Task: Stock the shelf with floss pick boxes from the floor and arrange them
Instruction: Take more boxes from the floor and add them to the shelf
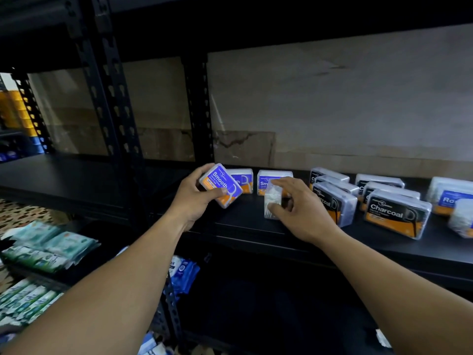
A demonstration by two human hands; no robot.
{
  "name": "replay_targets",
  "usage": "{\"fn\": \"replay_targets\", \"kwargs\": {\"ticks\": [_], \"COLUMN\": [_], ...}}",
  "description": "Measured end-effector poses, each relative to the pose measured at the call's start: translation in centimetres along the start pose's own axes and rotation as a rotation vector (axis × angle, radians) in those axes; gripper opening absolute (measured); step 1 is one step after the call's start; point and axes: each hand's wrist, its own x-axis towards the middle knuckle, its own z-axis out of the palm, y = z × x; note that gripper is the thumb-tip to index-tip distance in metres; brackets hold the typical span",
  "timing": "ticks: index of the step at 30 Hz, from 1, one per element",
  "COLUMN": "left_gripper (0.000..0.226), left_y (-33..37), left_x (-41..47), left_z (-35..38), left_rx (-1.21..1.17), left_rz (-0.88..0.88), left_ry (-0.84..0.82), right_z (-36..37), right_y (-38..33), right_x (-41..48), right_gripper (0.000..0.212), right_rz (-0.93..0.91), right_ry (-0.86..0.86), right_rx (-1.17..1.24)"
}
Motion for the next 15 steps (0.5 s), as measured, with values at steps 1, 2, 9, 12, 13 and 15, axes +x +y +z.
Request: {"fn": "replay_targets", "kwargs": {"ticks": [1, 2, 9, 12, 13, 15], "left_gripper": [0.062, 0.060, 0.061, 0.060, 0.055, 0.046], "left_y": [0.00, -0.05, -0.52, -0.26, -0.30, -0.41], "left_x": [0.04, 0.07, 0.29, 0.14, 0.20, 0.28], "left_z": [-0.03, -0.03, -0.18, -0.22, -0.27, -0.21], "left_rx": [0.008, 0.012, 0.123, 0.171, 0.193, 0.232], "left_rz": [0.012, 0.015, -0.041, -0.061, -0.056, -0.036], "left_ry": [-0.006, -0.006, -0.040, -0.116, -0.127, -0.113], "right_z": [0.02, 0.02, 0.00, 0.00, 0.01, 0.04], "right_y": [0.03, 0.02, 0.15, -0.07, -0.14, -0.07], "right_x": [0.01, -0.01, 0.06, 0.03, 0.06, 0.12], "right_gripper": [0.051, 0.050, 0.049, 0.049, 0.049, 0.049], "right_rz": [-0.008, -0.010, 0.037, 0.012, 0.000, 0.002], "right_ry": [0.004, 0.006, -0.060, -0.057, -0.047, -0.036], "right_rx": [-0.007, -0.016, -0.016, -0.022, -0.042, -0.079]}}
